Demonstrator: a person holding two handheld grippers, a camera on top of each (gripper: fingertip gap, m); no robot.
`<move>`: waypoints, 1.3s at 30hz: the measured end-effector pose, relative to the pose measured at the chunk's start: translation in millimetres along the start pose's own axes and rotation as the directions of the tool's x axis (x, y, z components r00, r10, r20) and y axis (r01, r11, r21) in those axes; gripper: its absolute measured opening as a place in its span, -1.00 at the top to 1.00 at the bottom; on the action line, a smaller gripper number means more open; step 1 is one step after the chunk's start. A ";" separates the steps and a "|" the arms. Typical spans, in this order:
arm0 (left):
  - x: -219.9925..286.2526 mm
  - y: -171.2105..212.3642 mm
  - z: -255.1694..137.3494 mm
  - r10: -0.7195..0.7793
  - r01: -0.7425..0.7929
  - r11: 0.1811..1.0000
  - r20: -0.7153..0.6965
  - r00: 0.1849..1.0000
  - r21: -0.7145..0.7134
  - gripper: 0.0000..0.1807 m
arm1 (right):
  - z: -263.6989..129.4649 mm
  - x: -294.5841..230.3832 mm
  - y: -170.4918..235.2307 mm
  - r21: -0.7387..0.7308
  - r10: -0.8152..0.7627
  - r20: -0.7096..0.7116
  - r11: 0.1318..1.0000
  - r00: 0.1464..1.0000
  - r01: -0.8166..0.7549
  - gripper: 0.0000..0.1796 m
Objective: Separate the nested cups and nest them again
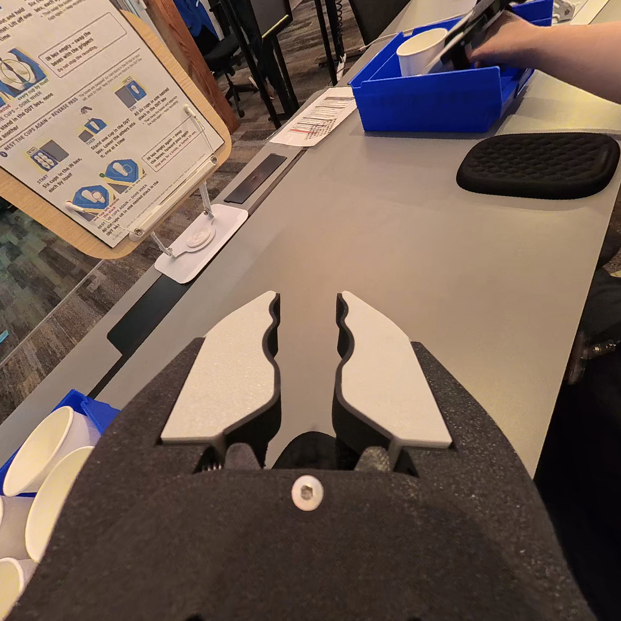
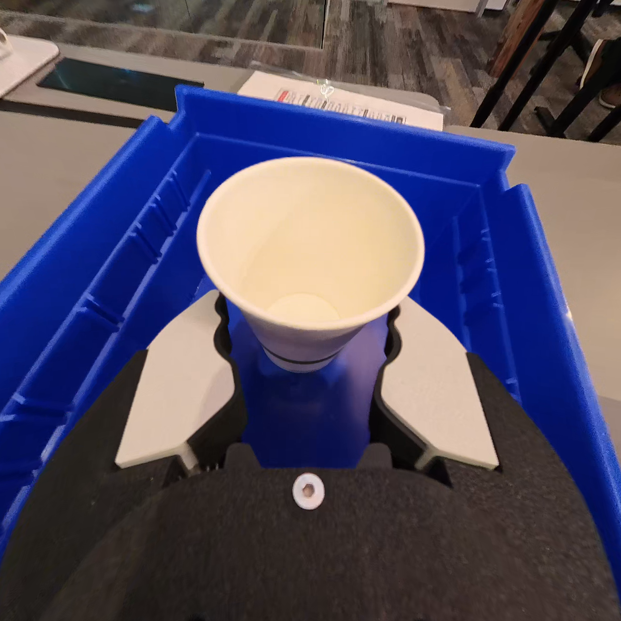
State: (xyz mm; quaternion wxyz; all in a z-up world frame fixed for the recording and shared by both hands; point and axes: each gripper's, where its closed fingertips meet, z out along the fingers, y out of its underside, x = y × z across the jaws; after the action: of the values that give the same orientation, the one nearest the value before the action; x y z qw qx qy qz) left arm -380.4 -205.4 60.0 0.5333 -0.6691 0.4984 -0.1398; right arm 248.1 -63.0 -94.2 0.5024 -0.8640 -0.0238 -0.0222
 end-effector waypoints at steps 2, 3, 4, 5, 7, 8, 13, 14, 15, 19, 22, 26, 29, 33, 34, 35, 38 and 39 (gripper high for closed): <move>-0.7 1.1 -0.3 -0.005 0.005 1.000 0.000 1.000 0.002 0.65 | 0.7 -2.3 2.7 -0.014 -0.020 -0.003 1.000 1.000 0.020 -0.05; -1.0 1.8 -0.8 -0.009 0.009 1.000 0.000 1.000 0.001 0.65 | 0.2 -3.9 2.0 -0.015 -0.029 -0.004 0.999 1.000 0.029 -0.07; -1.7 2.7 -1.4 -0.010 0.010 1.000 0.002 1.000 0.000 0.65 | -0.7 -5.1 0.7 -0.016 -0.038 -0.008 0.999 0.999 0.037 -0.08; -2.5 3.9 -2.2 -0.010 0.010 1.000 0.005 1.000 -0.004 0.64 | -2.2 -5.4 -0.9 -0.018 -0.045 -0.017 0.999 0.999 0.045 -0.09; -5.4 7.6 -4.3 -0.014 0.014 1.000 0.017 1.000 -0.016 0.63 | -6.2 -5.8 -3.4 -0.031 -0.052 -0.032 0.998 0.998 0.051 -0.12; -7.3 10.1 -5.9 -0.018 0.018 1.000 0.023 1.000 -0.023 0.63 | -9.1 -4.9 -4.5 -0.040 -0.052 -0.042 0.998 0.998 0.050 -0.15; -26.5 29.6 -23.2 -0.036 0.043 0.996 0.089 0.995 -0.078 0.61 | -32.4 2.6 -7.4 -0.093 -0.098 -0.114 0.992 0.989 0.088 -0.23; -32.6 34.1 -29.0 -0.035 0.045 0.995 0.111 0.993 -0.088 0.61 | -38.5 4.8 -8.1 -0.100 -0.113 -0.132 0.990 0.985 0.100 -0.24; -39.4 38.3 -35.6 -0.030 0.043 0.995 0.137 0.990 -0.095 0.61 | -45.3 7.5 -10.9 -0.099 -0.131 -0.158 0.988 0.979 0.116 -0.24; -72.4 62.1 -67.9 -0.013 0.057 0.984 0.253 0.967 -0.168 0.61 | -77.5 10.5 -36.7 -0.055 -0.180 -0.226 0.984 0.957 0.172 -0.24; -100.7 84.5 -91.9 0.019 0.073 0.962 0.331 0.943 -0.263 0.61 | -102.7 -4.6 -77.7 0.049 -0.177 -0.218 0.980 0.960 0.192 -0.23; -130.1 111.2 -104.4 0.038 0.092 0.926 0.334 0.942 -0.366 0.61 | -132.3 -73.2 -149.7 0.270 -0.215 -0.050 0.937 0.975 0.220 -0.19; -147.0 136.0 -100.0 0.014 0.121 0.891 0.292 0.956 -0.438 0.59 | -153.0 -158.9 -190.7 0.424 -0.300 0.219 0.886 0.928 0.186 -0.15; -154.8 166.7 -88.9 -0.012 0.120 0.847 0.206 0.978 -0.518 0.61 | -176.3 -262.6 -213.2 0.525 -0.446 0.478 0.836 0.756 0.161 -0.14; -157.5 177.4 -89.7 -0.016 0.134 0.814 0.208 0.978 -0.565 0.61 | -179.4 -282.2 -214.3 0.536 -0.478 0.515 0.827 0.711 0.169 -0.14; -159.5 188.1 -92.9 -0.017 0.150 0.772 0.216 0.976 -0.618 0.60 | -180.3 -297.9 -215.1 0.542 -0.503 0.538 0.821 0.676 0.179 -0.14; -158.0 207.4 -105.4 -0.023 0.197 0.676 0.247 0.969 -0.710 0.57 | -170.9 -323.1 -217.7 0.540 -0.548 0.532 0.807 0.646 0.239 -0.14; -157.2 210.9 -108.1 -0.022 0.211 0.660 0.263 0.965 -0.721 0.58 | -167.0 -327.0 -218.6 0.539 -0.555 0.524 0.803 0.646 0.253 -0.13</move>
State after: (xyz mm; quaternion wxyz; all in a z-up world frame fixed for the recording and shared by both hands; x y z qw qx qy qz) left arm -640.3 -125.4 -23.3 0.2581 -0.8702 0.4021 0.1200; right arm -94.5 -106.3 157.5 0.6145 -0.6563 -0.4010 0.1755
